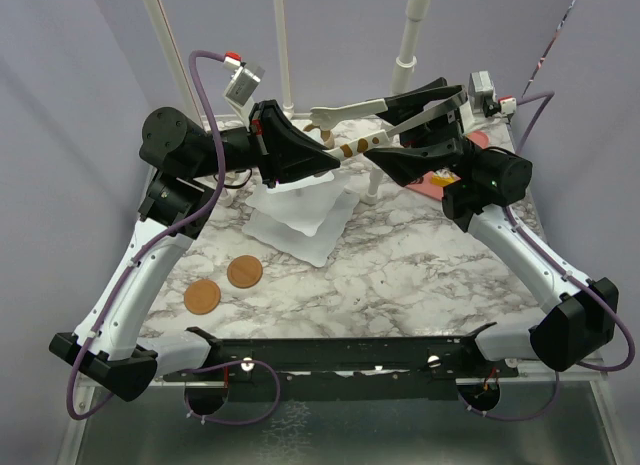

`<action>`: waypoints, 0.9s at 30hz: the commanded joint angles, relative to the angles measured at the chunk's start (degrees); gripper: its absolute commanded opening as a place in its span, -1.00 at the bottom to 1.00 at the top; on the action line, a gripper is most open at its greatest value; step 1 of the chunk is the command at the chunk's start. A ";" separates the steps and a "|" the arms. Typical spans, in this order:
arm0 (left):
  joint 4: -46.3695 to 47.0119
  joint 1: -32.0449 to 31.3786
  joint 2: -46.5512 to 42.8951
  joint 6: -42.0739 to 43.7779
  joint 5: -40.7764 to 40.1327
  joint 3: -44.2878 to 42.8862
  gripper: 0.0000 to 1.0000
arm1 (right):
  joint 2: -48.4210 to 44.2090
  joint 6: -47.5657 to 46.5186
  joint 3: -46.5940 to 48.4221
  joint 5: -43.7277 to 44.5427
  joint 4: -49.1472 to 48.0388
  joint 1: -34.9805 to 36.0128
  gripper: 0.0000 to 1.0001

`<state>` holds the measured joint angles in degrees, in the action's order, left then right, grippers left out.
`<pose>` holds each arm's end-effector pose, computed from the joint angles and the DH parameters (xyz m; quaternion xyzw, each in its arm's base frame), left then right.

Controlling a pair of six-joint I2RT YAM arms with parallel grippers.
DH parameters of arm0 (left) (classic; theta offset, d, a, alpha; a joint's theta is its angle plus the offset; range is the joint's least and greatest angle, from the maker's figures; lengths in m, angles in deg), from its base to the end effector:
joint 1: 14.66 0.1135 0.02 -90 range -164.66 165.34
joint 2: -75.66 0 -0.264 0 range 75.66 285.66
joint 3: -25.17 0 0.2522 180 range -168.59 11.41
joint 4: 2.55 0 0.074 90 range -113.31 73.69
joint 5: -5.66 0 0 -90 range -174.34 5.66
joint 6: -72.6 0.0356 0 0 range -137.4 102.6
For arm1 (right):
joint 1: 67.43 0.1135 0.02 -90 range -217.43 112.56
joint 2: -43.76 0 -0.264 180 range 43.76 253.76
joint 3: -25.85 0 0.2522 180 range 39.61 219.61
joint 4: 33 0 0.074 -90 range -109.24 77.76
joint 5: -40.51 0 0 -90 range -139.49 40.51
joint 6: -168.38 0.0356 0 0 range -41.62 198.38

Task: Serve the afternoon tea
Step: Pick up the clamp from the tray.

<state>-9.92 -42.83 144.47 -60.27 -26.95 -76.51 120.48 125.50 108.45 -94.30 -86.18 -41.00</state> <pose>0.1802 -0.1305 0.5366 0.3429 0.5162 -0.6395 0.4550 0.2228 0.1388 0.4814 -0.3171 0.3086 0.6149 0.6528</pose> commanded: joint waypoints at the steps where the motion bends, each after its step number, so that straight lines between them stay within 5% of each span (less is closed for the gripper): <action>1: 2.37 -0.23 0.13 1.50 -1.40 -0.23 -1.00 | 1.23 5.72 1.52 -1.66 -6.23 1.69 1.00; 15: 2.73 -0.30 0.71 1.95 -2.46 -0.97 -1.00 | 3.67 15.04 3.79 -3.72 -14.59 2.84 1.00; 23: 2.77 -0.31 0.42 4.37 -1.93 0.69 -1.00 | 2.10 1.54 7.57 -0.48 3.91 7.41 1.00; 27: 2.92 -0.31 0.55 4.38 -1.53 0.23 -1.00 | 0.92 0.77 5.90 2.32 5.69 7.59 0.90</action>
<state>-6.93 -43.00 144.47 -56.99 -27.24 -76.53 123.46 130.22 114.13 -92.64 -86.03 -35.03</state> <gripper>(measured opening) 0.070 0.983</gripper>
